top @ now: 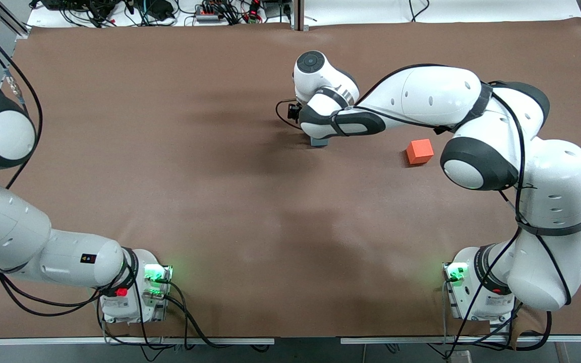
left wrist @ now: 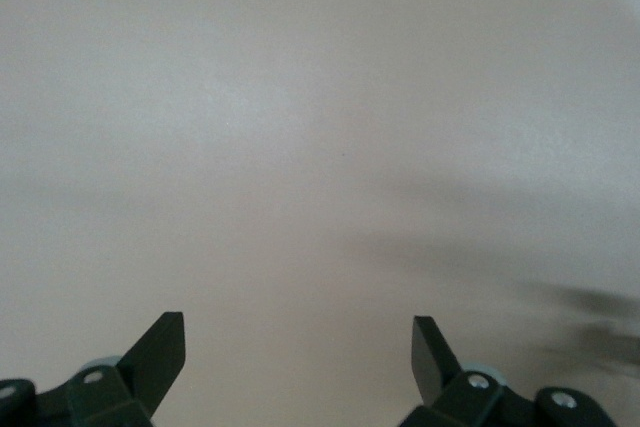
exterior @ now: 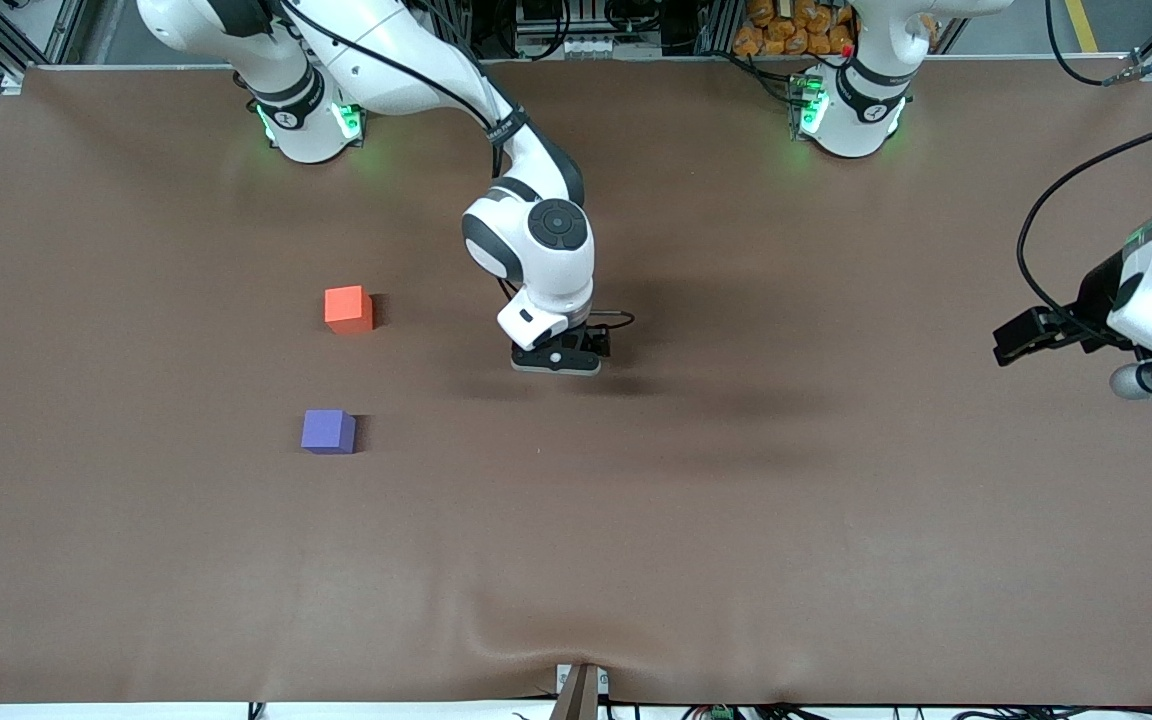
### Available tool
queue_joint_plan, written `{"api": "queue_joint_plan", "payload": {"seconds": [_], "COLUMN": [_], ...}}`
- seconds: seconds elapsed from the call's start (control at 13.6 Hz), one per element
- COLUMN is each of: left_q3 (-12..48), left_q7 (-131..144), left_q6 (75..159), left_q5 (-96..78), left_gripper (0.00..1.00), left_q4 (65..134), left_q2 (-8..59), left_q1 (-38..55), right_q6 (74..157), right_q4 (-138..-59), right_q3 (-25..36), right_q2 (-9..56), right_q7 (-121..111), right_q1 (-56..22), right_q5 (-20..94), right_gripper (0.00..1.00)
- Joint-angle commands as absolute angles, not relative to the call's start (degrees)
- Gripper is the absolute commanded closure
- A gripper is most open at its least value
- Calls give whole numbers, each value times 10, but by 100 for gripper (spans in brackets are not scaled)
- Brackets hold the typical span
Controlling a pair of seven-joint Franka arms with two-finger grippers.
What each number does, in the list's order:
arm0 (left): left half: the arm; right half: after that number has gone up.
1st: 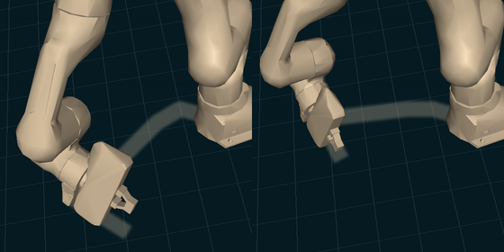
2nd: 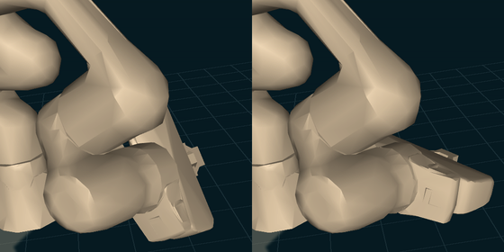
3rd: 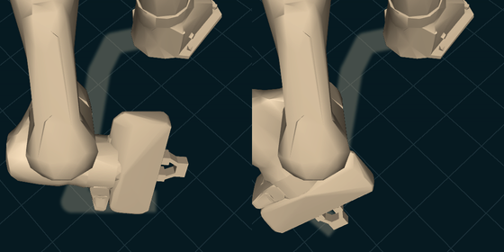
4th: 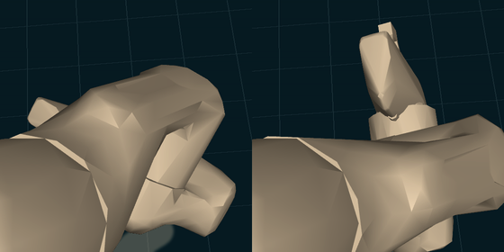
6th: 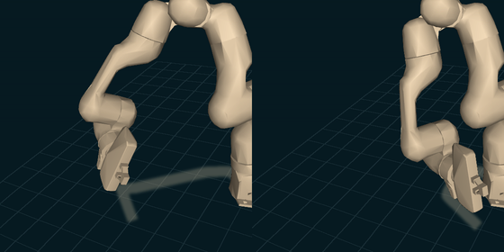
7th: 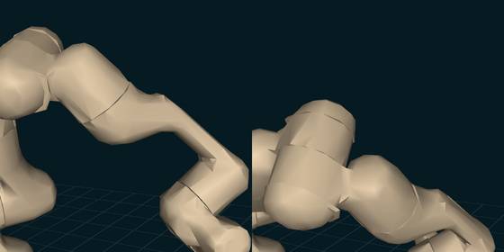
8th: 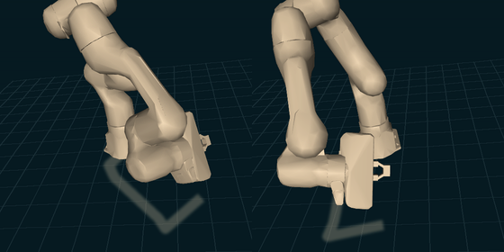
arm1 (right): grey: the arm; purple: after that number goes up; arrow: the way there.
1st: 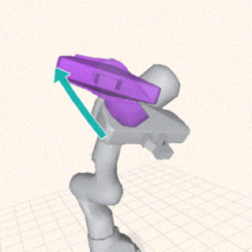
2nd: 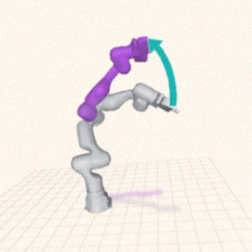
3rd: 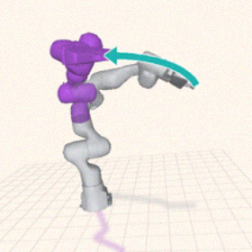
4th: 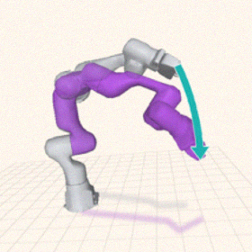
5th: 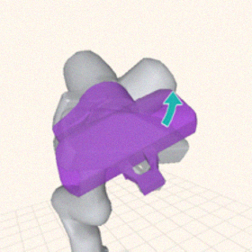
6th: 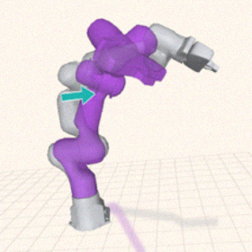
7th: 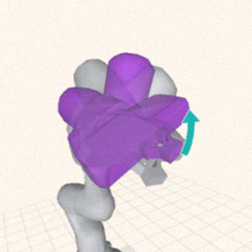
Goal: Place blue block between orange and purple blocks
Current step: 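Carry the blue cube with the right gripper toward the orange cube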
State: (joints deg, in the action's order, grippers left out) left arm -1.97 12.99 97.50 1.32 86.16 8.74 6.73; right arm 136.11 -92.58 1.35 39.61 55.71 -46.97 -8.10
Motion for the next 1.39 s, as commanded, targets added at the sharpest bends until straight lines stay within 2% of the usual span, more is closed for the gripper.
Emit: {"api": "queue_joint_plan", "payload": {"seconds": [0.0,0.29,1.03,1.17,1.25,1.32], "left_q3": [-10,10,6,4,4,4], "left_q7": [121,114,97,96,96,92], "left_q6": [957,922,919,919,919,919], "left_q5": [19,17,16,16,17,16], "left_gripper": [0,0,0,0,0,0], "left_q4": [883,884,874,874,874,874], "left_q2": [51,35,26,19,18,18], "left_q1": [62,64,43,35,26,19], "right_q6": [1332,1285,1288,1288,1288,1286], "right_q4": [-925,-925,-951,-951,-951,-951], "right_q3": [13,13,13,14,13,13], "right_q2": [383,373,379,380,380,378], "right_q7": [554,527,524,525,531,541], "right_q1": [-468,-469,-479,-480,-479,-478], "right_q5": [-94,-93,-94,-94,-94,-94], "right_gripper": [0,0,0,72,87,87]}}
